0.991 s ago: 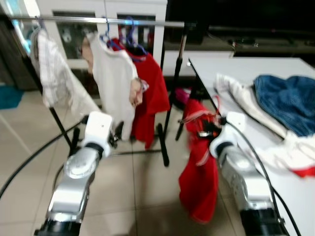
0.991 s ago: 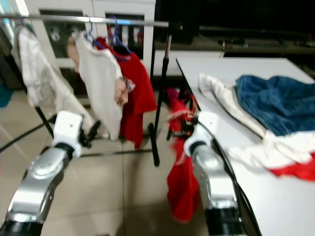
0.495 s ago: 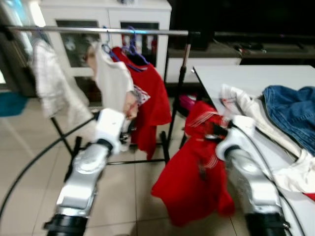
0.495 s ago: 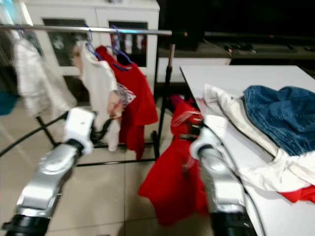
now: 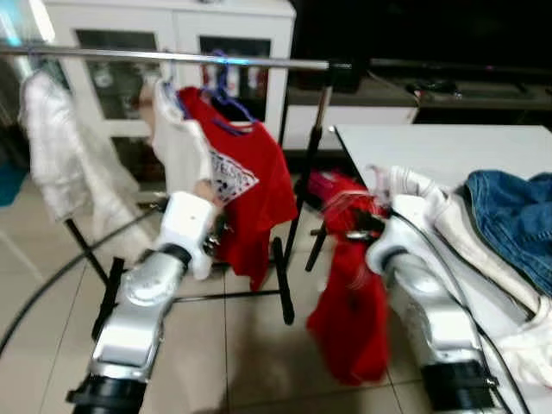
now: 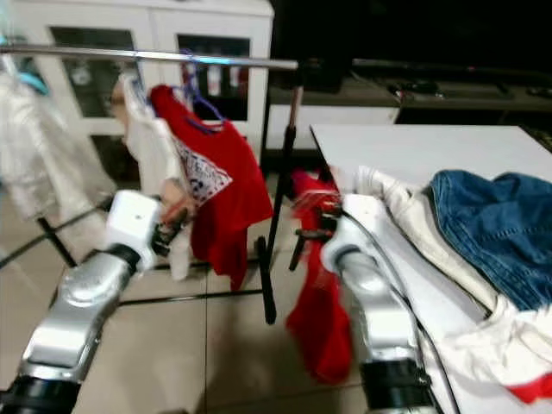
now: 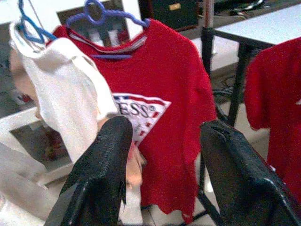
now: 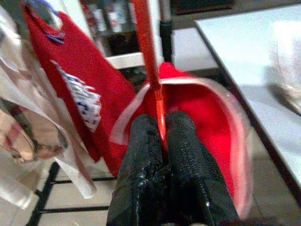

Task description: Hang hanger

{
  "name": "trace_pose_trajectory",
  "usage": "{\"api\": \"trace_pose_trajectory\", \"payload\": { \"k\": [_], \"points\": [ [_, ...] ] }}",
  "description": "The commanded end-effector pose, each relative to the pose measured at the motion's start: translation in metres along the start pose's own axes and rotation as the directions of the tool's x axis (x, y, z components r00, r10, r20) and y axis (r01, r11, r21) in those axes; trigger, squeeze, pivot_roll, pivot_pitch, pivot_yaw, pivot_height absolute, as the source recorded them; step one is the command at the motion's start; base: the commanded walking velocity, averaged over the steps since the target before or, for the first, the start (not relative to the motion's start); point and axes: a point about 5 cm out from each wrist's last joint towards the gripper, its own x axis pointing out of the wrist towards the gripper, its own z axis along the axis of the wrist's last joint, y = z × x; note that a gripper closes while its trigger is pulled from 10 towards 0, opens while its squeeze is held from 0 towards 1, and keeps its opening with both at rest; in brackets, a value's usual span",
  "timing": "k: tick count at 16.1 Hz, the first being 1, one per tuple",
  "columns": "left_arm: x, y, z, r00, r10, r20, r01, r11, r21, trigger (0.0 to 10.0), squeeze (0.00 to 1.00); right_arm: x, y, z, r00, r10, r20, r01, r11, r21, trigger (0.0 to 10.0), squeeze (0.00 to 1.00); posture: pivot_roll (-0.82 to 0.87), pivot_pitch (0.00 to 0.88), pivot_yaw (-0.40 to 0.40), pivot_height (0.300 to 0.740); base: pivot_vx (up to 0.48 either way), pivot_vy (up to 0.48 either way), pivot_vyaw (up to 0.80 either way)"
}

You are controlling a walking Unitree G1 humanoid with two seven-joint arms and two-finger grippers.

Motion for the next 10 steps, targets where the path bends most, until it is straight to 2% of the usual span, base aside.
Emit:
{"api": "trace_pose_trajectory", "payload": {
  "k": [1, 5, 10],
  "points": [
    [0.0015, -0.0097, 0.0046, 0.999, -0.031, 0.018, 0.031, 1.000, -0.001, 10.0, 0.00, -0.0002, -0.0132, 0.0085, 0.998, -0.043, 0.042, 0.044, 0.999, -0.021, 10.0, 0.00, 0.08, 0.000, -0.078, 0.740, 0.382, 0.000, 0.80],
    [-0.0021, -0.0108, 0.0024, 0.999, -0.049, 0.009, 0.049, 0.999, 0.015, 10.0, 0.00, 0.0010, -0.0115, 0.0098, 0.998, -0.040, 0.052, 0.041, 0.999, -0.013, 10.0, 0.00, 0.08, 0.000, -0.073, 0.740, 0.382, 0.000, 0.80],
    [0.0023, -0.0132, 0.0045, 0.997, -0.071, 0.016, 0.071, 0.997, 0.021, 10.0, 0.00, -0.0020, -0.0128, 0.0068, 0.997, -0.049, 0.052, 0.050, 0.999, -0.019, 10.0, 0.00, 0.07, 0.000, -0.074, 0.740, 0.380, 0.000, 0.00]
  ]
}}
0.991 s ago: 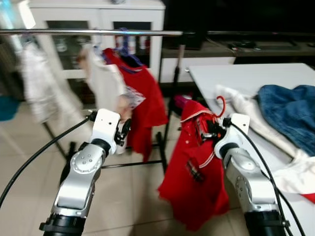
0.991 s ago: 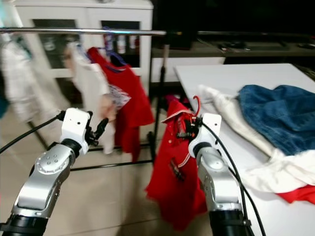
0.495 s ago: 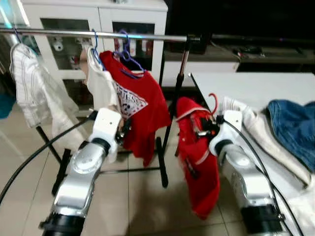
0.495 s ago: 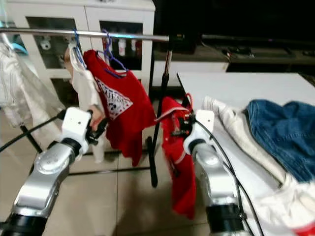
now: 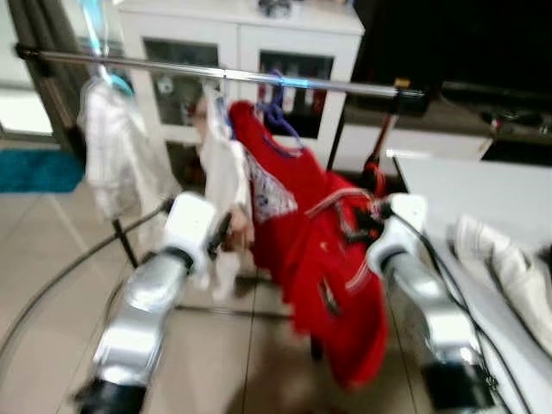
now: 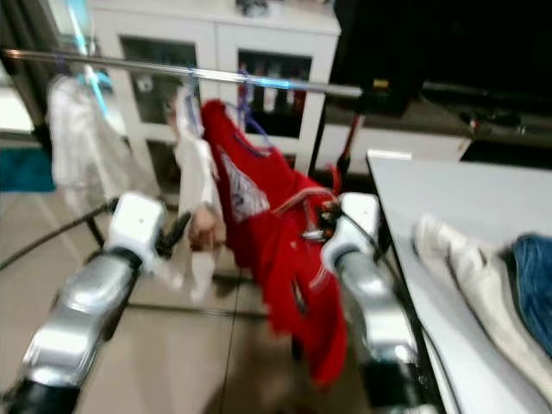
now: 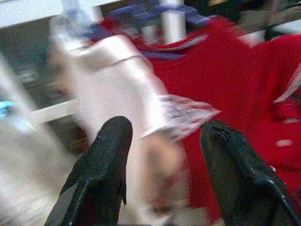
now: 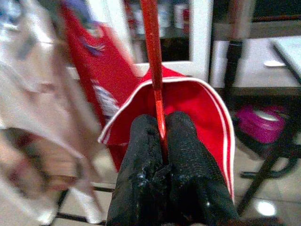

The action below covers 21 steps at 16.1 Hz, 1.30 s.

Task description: Hang hanger

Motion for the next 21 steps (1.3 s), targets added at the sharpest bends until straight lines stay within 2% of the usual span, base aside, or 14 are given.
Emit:
{"api": "trace_pose_trajectory", "payload": {
  "k": [1, 3, 7, 9, 11, 12, 13, 14, 16, 18, 21],
  "points": [
    [0.001, 0.004, 0.004, 1.000, 0.000, 0.012, -0.001, 1.000, 0.018, 10.0, 0.00, 0.002, 0.002, 0.016, 0.998, 0.009, 0.068, -0.009, 1.000, -0.004, 10.0, 0.00, 0.07, 0.000, -0.075, 0.740, 0.386, 0.000, 0.00],
    [-0.005, 0.000, 0.003, 1.000, -0.011, 0.007, 0.011, 1.000, 0.021, 10.0, 0.00, 0.004, 0.000, 0.018, 0.998, 0.007, 0.069, -0.006, 1.000, -0.013, 10.0, 0.00, 0.08, 0.000, -0.085, 0.740, 0.384, 0.000, 0.00],
    [-0.009, -0.003, 0.000, 0.999, -0.052, 0.005, 0.052, 0.998, 0.033, 10.0, 0.00, 0.002, -0.017, 0.017, 0.998, -0.007, 0.056, 0.008, 1.000, -0.011, 10.0, 0.00, 0.07, 0.000, -0.080, 0.740, 0.381, 0.000, 0.00],
    [-0.009, -0.004, 0.001, 0.998, -0.069, 0.008, 0.069, 0.997, 0.035, 10.0, 0.00, 0.000, -0.018, 0.016, 0.994, 0.102, 0.026, -0.101, 0.995, -0.020, 10.0, 0.00, 0.07, 0.000, -0.077, 0.740, 0.379, 0.000, 0.00],
    [-0.011, -0.005, 0.000, 0.997, -0.080, 0.005, 0.080, 0.996, 0.042, 10.0, 0.00, -0.005, -0.020, 0.016, 0.980, 0.201, 0.008, -0.200, 0.978, -0.067, 10.0, 0.00, 0.07, 0.000, -0.072, 0.740, 0.373, 0.000, 0.00],
    [-0.011, -0.006, 0.000, 0.995, -0.097, 0.007, 0.097, 0.994, 0.049, 10.0, 0.00, -0.011, -0.022, 0.015, 0.962, 0.272, -0.014, -0.271, 0.957, -0.107, 10.0, 0.00, 0.07, 0.000, -0.072, 0.740, 0.368, 0.000, 0.00],
    [-0.012, -0.006, 0.001, 0.994, -0.107, 0.011, 0.106, 0.993, 0.054, 10.0, 0.00, -0.013, -0.023, 0.015, 0.957, 0.289, -0.018, -0.289, 0.949, -0.122, 10.0, 0.00, 0.07, 0.000, -0.072, 0.740, 0.352, 0.000, 0.00],
    [-0.012, -0.006, 0.003, 0.993, -0.117, 0.020, 0.115, 0.991, 0.065, 10.0, 0.00, -0.013, -0.027, 0.018, 0.962, 0.274, -0.007, -0.273, 0.954, -0.124, 10.0, 0.00, 0.07, 0.000, -0.073, 0.740, 0.337, 0.000, 0.00],
    [-0.015, -0.006, 0.011, 0.987, -0.141, 0.073, 0.137, 0.989, 0.057, 10.0, 0.00, -0.011, -0.028, 0.030, 0.971, 0.227, 0.078, -0.219, 0.971, -0.101, 10.0, 0.00, 0.07, 0.000, -0.074, 0.740, 0.000, 0.000, 0.00],
    [-0.019, -0.008, 0.019, 0.967, -0.214, 0.137, 0.206, 0.976, 0.070, 10.0, 0.00, -0.015, -0.021, 0.042, 0.951, 0.255, 0.174, -0.242, 0.966, -0.092, 10.0, 0.00, 0.08, 0.000, -0.079, 0.740, 0.000, 0.000, 0.00],
    [-0.026, -0.011, 0.023, 0.928, -0.348, 0.135, 0.341, 0.937, 0.075, 10.0, 0.00, -0.011, -0.023, 0.054, 0.947, 0.203, 0.249, -0.204, 0.979, -0.023, 10.0, 0.00, 0.09, 0.000, -0.081, 0.740, 0.000, 0.000, 0.00]
  ]
}}
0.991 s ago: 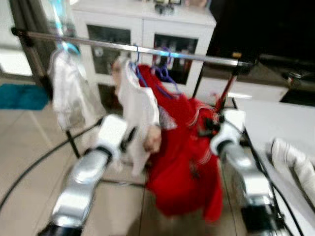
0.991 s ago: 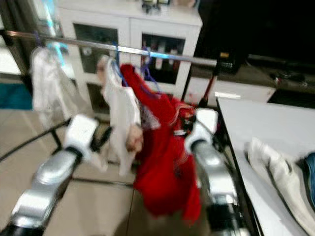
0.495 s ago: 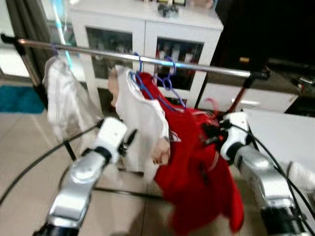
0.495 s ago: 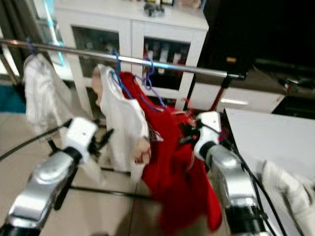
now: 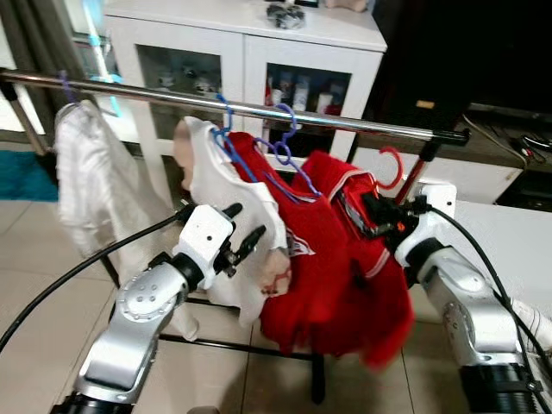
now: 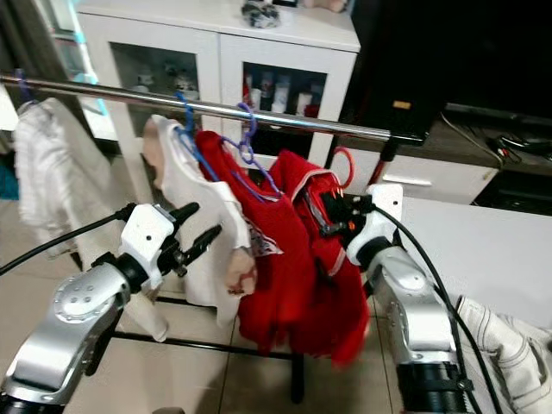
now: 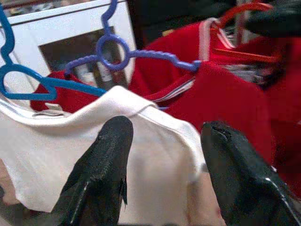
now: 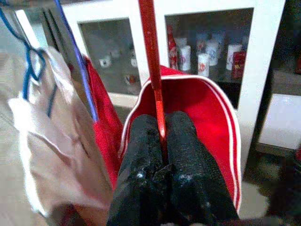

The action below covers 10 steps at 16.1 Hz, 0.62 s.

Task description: Hang hanger

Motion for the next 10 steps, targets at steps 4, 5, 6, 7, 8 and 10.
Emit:
{"api": "trace_pose_trajectory", "payload": {
  "k": [4, 5, 6, 7, 8, 10],
  "points": [
    [0.000, -0.011, 0.015, 0.977, -0.214, 0.012, 0.215, 0.976, -0.023, 10.0, 0.00, 0.025, -0.012, 0.024, 0.989, -0.146, 0.025, 0.147, 0.987, -0.065, 10.0, 0.00, 0.08, 0.000, -0.081, 0.740, 0.000, 0.000, 0.00],
    [0.004, -0.012, 0.019, 0.972, -0.236, 0.017, 0.236, 0.972, -0.012, 10.0, 0.00, 0.040, -0.011, 0.026, 0.988, -0.155, -0.002, 0.155, 0.985, -0.075, 10.0, 0.00, 0.08, 0.000, -0.063, 0.740, 0.000, 0.000, 0.00],
    [0.004, -0.012, 0.019, 0.971, -0.239, 0.017, 0.239, 0.971, -0.007, 10.0, 0.00, 0.043, -0.011, 0.027, 0.988, -0.155, -0.005, 0.154, 0.985, -0.077, 10.0, 0.00, 0.08, 0.000, -0.061, 0.740, 0.000, 0.000, 0.00],
    [0.006, -0.012, 0.021, 0.967, -0.256, 0.016, 0.256, 0.967, -0.004, 10.0, 0.00, 0.055, -0.012, 0.034, 0.985, -0.171, -0.013, 0.169, 0.982, -0.083, 10.0, 0.00, 0.08, 0.000, -0.060, 0.740, 0.000, 0.000, 0.00],
    [0.006, -0.012, 0.022, 0.966, -0.259, 0.016, 0.259, 0.966, -0.003, 10.0, 0.00, 0.059, -0.012, 0.036, 0.985, -0.174, -0.013, 0.172, 0.982, -0.084, 10.0, 0.00, 0.08, 0.000, -0.061, 0.740, 0.000, 0.000, 0.00],
    [0.006, -0.011, 0.023, 0.964, -0.264, 0.014, 0.264, 0.965, -0.005, 10.0, 0.00, 0.071, -0.011, 0.045, 0.983, -0.181, -0.009, 0.180, 0.980, -0.087, 10.0, 0.00, 0.09, 0.000, -0.064, 0.740, 0.000, 0.000, 0.00]
  ]
}}
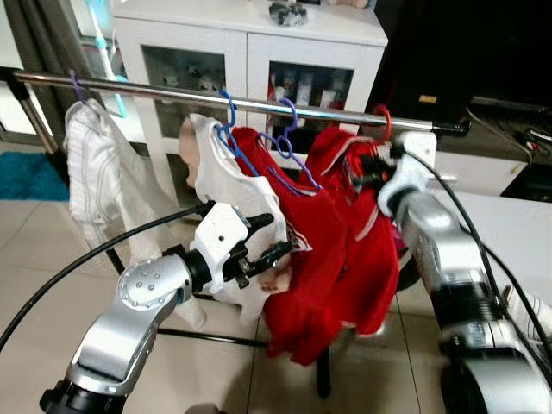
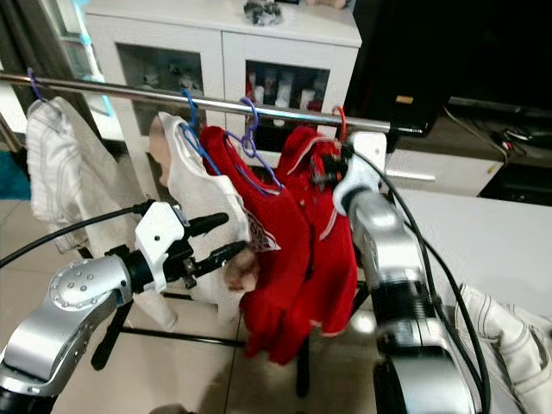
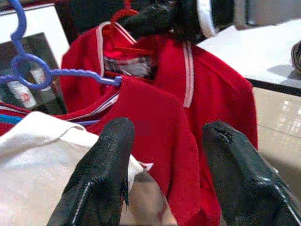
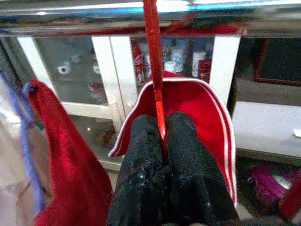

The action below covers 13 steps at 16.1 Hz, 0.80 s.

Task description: Hang hanger

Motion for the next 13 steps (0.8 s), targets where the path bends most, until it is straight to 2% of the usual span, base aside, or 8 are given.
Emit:
{"api": "trace_pose_trajectory", "payload": {
  "k": [1, 3, 6, 10, 13],
  "points": [
    [0.002, 0.002, 0.005, 1.000, -0.013, 0.006, 0.013, 1.000, 0.017, 10.0, 0.00, 0.005, -0.003, 0.014, 0.999, -0.024, 0.047, 0.024, 1.000, -0.009, 10.0, 0.00, 0.09, 0.000, -0.065, 0.740, 0.000, 0.000, 0.00],
    [0.001, 0.003, 0.006, 1.000, -0.016, 0.004, 0.016, 1.000, 0.015, 10.0, 0.00, 0.015, -0.003, 0.014, 0.999, -0.040, -0.004, 0.040, 0.999, -0.008, 10.0, 0.00, 0.09, 0.000, -0.068, 0.740, 0.000, 0.000, 0.00],
    [0.002, 0.003, 0.006, 1.000, -0.019, 0.006, 0.019, 1.000, 0.011, 10.0, 0.00, 0.019, -0.007, 0.001, 0.992, -0.079, -0.101, 0.082, 0.996, 0.027, 10.0, 0.00, 0.09, 0.000, -0.067, 0.740, 0.000, 0.000, 0.00],
    [0.003, 0.003, 0.005, 1.000, -0.025, 0.002, 0.025, 1.000, 0.012, 10.0, 0.00, 0.023, -0.009, -0.007, 0.986, -0.095, -0.139, 0.102, 0.993, 0.050, 10.0, 0.00, 0.08, 0.000, -0.061, 0.740, 0.000, 0.000, 0.00],
    [0.003, 0.002, 0.003, 1.000, -0.022, 0.001, 0.022, 1.000, 0.017, 10.0, 0.00, 0.024, -0.017, -0.012, 0.978, -0.137, -0.154, 0.149, 0.986, 0.071, 10.0, 0.00, 0.09, 0.000, -0.060, 0.740, 0.000, 0.000, 0.00]
  ]
}}
